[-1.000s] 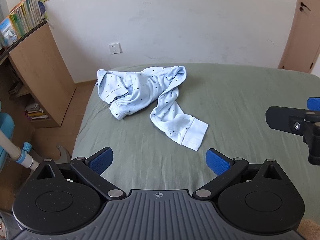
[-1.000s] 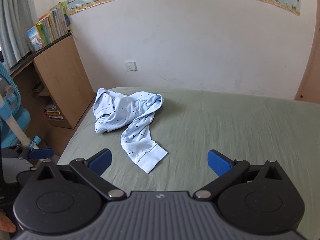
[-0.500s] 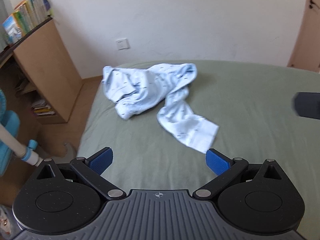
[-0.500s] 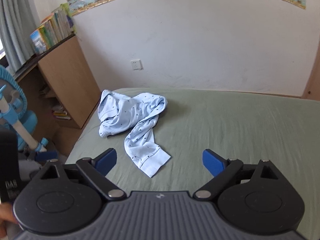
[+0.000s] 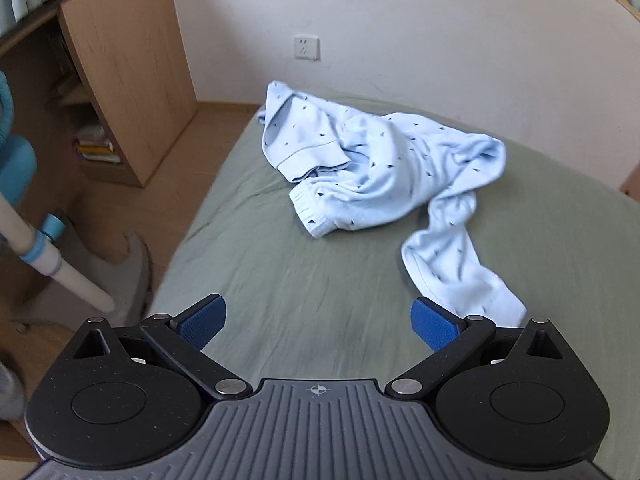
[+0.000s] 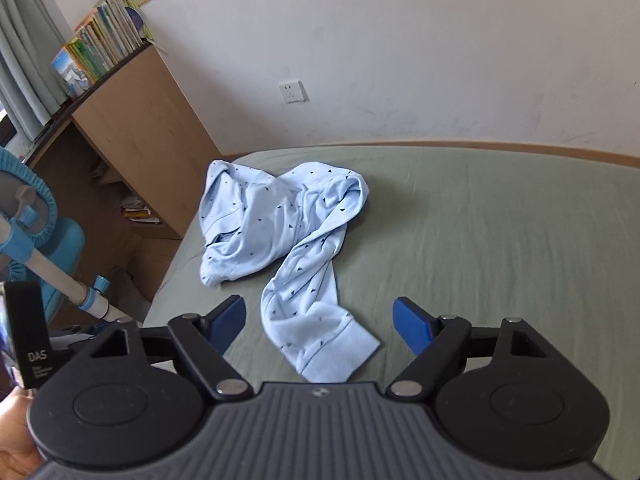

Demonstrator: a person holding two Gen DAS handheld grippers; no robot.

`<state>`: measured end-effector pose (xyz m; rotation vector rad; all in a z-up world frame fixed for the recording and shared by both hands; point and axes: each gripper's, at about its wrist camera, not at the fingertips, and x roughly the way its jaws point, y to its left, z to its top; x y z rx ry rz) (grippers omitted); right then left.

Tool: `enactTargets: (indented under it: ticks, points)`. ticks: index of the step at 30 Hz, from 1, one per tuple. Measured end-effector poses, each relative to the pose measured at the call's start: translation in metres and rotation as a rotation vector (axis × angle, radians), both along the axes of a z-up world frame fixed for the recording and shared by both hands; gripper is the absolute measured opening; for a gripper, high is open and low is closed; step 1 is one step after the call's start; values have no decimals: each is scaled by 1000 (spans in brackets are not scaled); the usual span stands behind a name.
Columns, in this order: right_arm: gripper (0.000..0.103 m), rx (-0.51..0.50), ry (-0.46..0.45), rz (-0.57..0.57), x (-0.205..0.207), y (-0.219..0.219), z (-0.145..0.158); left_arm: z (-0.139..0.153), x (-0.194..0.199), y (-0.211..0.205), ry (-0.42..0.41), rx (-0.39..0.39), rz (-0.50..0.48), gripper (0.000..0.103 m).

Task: Fold clothes
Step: 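Close the left gripper on the waistband of the light-blue pants, then lift the waistband with the left gripper while the right gripper approaches the pants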

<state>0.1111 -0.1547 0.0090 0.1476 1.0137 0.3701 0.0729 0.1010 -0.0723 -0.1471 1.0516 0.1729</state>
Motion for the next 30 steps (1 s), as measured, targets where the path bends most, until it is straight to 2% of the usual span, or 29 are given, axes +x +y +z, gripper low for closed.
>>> enactTargets:
  ticks: [8,9,14,16,19,22,24,30]
  points:
    - [83,25,9,73,52,24,-26,-30,37,30,-40,-76,128,98]
    - [83,25,16,81,58,29,-32,-34,43,30,-40,-85,136,91]
    - [83,19,42,95,71,34,-54,-54,62,35,-11,-153,163,77]
    - [83,16,46,98,73,32,-59,-59,67,35,-11,-159,167,74]
    - [83,15,50,94,74,26,-63,-67,75,35,-21,-165,172,62]
    - [83,10,44,87,72,19,-63,-72,82,32,-25,-183,163,47]
    - [83,8,44,79,71,14,-62,-72,85,28,-24,-179,148,28]
    - [83,28,42,62,60,-3,-52,-41,75,0,-77,-114,41,24]
